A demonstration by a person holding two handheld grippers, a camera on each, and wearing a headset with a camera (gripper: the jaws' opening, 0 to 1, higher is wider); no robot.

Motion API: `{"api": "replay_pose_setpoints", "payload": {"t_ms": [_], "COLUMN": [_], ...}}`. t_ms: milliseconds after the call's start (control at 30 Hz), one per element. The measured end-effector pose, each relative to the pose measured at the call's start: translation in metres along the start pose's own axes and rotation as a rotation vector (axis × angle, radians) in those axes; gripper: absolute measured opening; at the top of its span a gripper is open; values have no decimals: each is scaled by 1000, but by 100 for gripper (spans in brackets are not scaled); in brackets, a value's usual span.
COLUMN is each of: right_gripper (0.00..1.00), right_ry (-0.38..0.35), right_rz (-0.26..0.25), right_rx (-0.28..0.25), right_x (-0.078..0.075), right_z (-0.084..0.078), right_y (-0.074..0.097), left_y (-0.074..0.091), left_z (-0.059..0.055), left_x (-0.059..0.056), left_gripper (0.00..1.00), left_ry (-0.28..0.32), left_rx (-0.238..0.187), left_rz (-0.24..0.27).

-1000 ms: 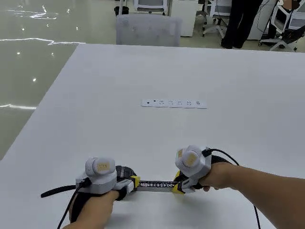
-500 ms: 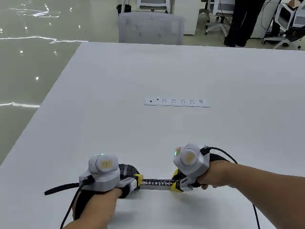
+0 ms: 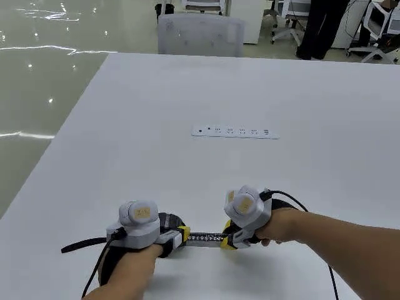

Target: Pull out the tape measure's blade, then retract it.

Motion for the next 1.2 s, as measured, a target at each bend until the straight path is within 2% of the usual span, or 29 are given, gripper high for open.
{"api": "replay_pose_setpoints", "payload": {"t_ms": [767, 933, 1200], "right_gripper": [15, 14, 14], "right_ry": [15, -12, 8], "right_rz": [11, 6, 9], "right_rx": [-16, -34, -43], "right_x": [5, 5, 7], "right_z": [16, 20, 26], "right_y": [-8, -10, -14], "left_y": [1, 1, 1], "left_z": [0, 0, 0], "left_x": [0, 0, 0], "left_gripper": [58, 58, 58], "left_ry": [5, 6, 6], "left_rx": [3, 3, 5], "left_rz": [-6, -9, -11]}}
Point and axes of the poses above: the centre of the closed fingertips' face, and the gripper's own axes: y roughly backward along the fingers, x roughly to its left, z roughly out of its top, the point moved 1 cm from there along y, roughly backward along the fingers, and after that the axes turned 9 degrees about -z, right-handed, at the moved point
